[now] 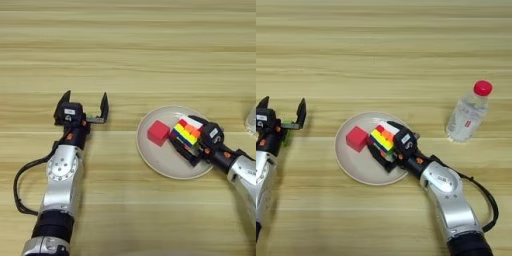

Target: Move the objects on the table

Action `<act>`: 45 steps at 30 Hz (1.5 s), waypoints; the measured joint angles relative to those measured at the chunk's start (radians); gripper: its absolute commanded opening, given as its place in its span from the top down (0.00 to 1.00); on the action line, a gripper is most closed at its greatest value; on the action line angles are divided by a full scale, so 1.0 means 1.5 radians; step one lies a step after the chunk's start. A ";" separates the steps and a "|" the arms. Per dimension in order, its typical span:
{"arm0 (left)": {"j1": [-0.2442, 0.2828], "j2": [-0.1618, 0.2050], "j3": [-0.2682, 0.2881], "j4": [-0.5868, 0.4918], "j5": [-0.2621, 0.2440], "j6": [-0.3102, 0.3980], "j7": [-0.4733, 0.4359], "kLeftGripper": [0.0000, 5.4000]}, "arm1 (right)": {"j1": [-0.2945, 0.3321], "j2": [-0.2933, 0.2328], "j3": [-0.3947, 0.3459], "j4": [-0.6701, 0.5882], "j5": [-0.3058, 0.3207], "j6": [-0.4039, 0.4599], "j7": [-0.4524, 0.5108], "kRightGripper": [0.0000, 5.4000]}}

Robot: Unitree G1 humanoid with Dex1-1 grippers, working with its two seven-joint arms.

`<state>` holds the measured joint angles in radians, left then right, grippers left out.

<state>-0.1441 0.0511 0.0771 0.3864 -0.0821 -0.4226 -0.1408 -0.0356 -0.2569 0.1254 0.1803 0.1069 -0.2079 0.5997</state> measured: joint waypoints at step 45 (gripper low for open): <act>0.091 0.001 -0.011 -0.322 0.016 0.084 0.037 0.00 | -0.031 0.061 0.176 -0.151 0.002 0.056 0.042 0.38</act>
<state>-0.0071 0.0529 0.0613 -0.0973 -0.0581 -0.2967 -0.0847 -0.0816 -0.1657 0.3895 -0.0463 0.1102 -0.1240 0.6631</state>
